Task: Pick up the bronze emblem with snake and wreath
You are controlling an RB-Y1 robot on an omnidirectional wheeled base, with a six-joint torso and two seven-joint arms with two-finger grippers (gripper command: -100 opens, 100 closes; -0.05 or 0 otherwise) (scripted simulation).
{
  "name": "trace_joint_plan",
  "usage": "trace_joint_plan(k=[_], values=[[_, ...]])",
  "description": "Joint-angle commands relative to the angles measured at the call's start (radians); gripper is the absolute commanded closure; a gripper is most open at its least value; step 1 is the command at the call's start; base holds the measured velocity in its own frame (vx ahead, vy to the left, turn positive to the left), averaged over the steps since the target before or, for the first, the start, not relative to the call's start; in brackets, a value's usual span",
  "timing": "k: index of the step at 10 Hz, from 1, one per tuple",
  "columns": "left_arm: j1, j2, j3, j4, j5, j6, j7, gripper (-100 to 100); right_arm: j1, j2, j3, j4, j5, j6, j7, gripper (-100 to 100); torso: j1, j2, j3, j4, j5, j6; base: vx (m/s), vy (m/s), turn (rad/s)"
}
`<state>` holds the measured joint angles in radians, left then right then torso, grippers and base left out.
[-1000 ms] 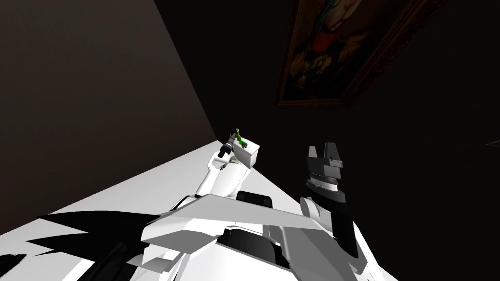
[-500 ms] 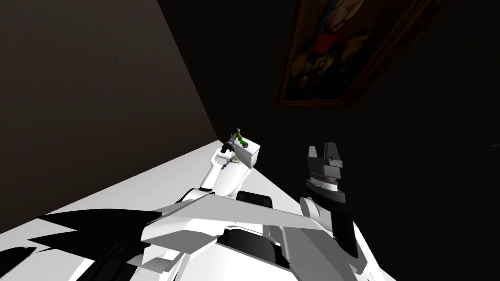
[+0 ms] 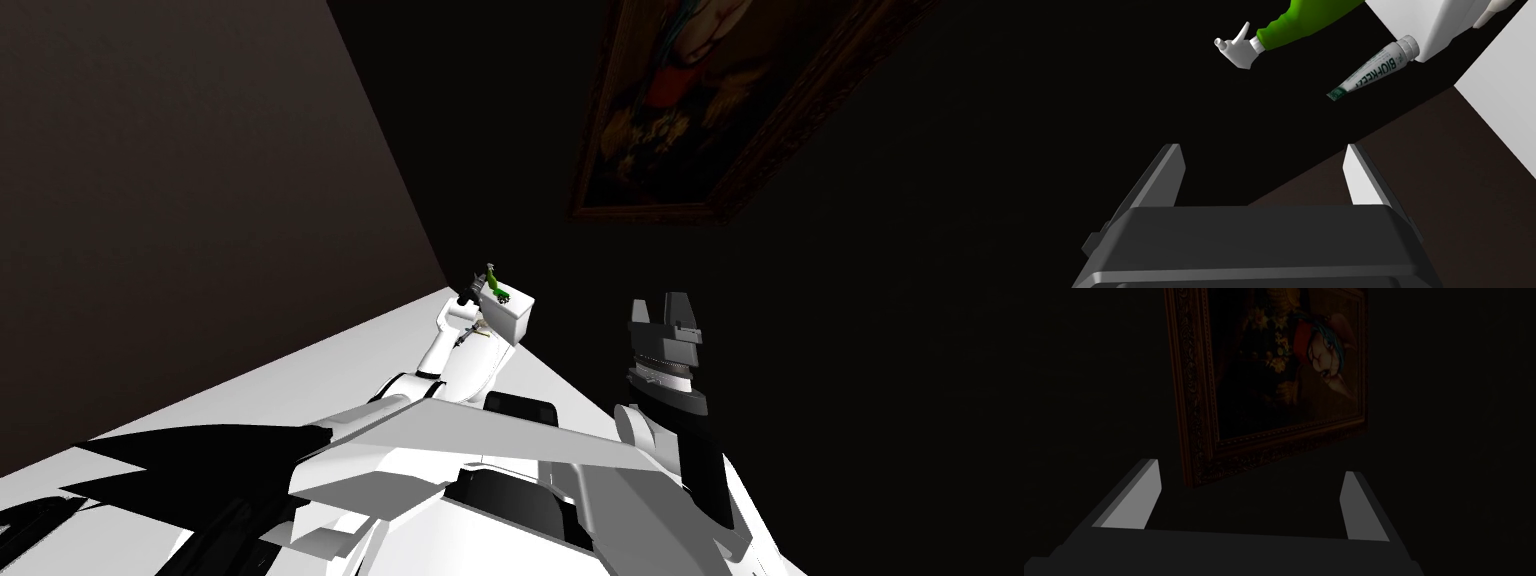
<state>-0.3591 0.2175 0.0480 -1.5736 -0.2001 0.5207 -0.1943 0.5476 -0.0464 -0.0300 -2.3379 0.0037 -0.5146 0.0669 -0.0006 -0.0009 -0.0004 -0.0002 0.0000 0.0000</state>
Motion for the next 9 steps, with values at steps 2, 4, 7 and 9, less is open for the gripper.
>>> trace_joint_plan(k=[2,4,7,9], values=[[-0.062,-0.012,0.006,0.064,-0.01,0.076,-0.011,-100,0.0,0.0,0.0,0.0,0.0,0.0,0.0,0,0.0,0.0,0.0,0.0,0.0,0.0,0.011,0.001,0.015],[-0.1,-0.017,0.01,0.105,-0.011,0.131,-0.017,-100,0.0,0.0,0.0,0.0,0.0,0.0,0.0,0,0.0,0.0,0.0,0.0,0.0,0.0,0.017,0.0,0.013],[-0.136,-0.024,0.014,0.147,-0.013,0.198,-0.023,-100,0.0,0.0,0.0,0.0,0.0,0.0,0.0,0,0.0,-0.001,-0.001,0.0,0.0,0.0,0.02,-0.001,0.009],[-0.17,-0.031,0.018,0.187,-0.014,0.246,-0.028,-100,0.0,0.0,0.0,0.0,0.0,0.0,0.0,0,0.0,-0.001,-0.001,0.0,0.0,0.0,0.026,-0.005,0.007]])
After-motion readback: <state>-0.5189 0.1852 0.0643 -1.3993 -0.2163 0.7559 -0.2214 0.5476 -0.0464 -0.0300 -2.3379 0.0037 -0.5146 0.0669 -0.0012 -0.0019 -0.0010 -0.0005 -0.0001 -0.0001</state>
